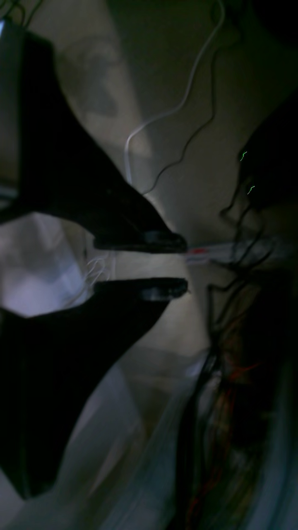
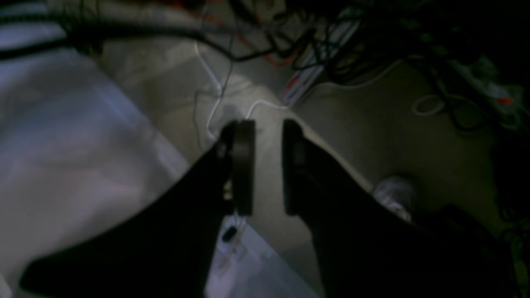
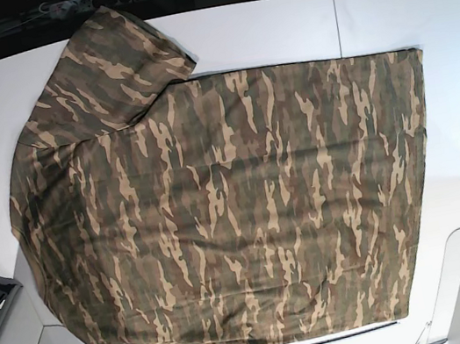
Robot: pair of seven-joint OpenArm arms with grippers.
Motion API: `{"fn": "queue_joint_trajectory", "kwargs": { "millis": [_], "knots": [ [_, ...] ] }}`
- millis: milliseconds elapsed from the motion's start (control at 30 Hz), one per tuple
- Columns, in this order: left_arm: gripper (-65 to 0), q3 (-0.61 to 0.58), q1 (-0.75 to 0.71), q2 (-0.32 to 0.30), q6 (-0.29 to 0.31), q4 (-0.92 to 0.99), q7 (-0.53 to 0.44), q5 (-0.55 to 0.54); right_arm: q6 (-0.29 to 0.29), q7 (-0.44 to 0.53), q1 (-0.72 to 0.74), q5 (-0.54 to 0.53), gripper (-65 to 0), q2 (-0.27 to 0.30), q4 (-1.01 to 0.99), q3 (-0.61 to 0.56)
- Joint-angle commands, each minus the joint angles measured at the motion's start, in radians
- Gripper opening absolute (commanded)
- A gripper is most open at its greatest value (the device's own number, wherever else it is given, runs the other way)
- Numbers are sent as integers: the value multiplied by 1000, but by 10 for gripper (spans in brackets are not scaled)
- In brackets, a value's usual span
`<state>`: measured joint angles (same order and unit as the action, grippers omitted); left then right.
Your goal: Fold the T-shirt properly
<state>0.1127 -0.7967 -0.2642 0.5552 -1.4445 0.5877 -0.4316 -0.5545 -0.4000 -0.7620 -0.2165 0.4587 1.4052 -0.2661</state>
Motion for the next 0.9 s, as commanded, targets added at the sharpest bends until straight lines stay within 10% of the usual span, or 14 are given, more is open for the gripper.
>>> {"fn": "queue_joint_trajectory", "kwargs": {
  "millis": [0, 433, 867],
  "knots": [
    [-510, 29, -40, -5, 10, -49, 5, -14, -10, -14, -27, -33, -529, 9, 44, 27],
    [-510, 370, -154, -5, 10, -476, 122, -198, -37, -379, -80, -441, -531, 5, 402, 279],
    [-509, 548, -143, -5, 10, -658, 161, -379, -26, -441, -7, -536, -530, -108, 628, 587]
  ]
}}
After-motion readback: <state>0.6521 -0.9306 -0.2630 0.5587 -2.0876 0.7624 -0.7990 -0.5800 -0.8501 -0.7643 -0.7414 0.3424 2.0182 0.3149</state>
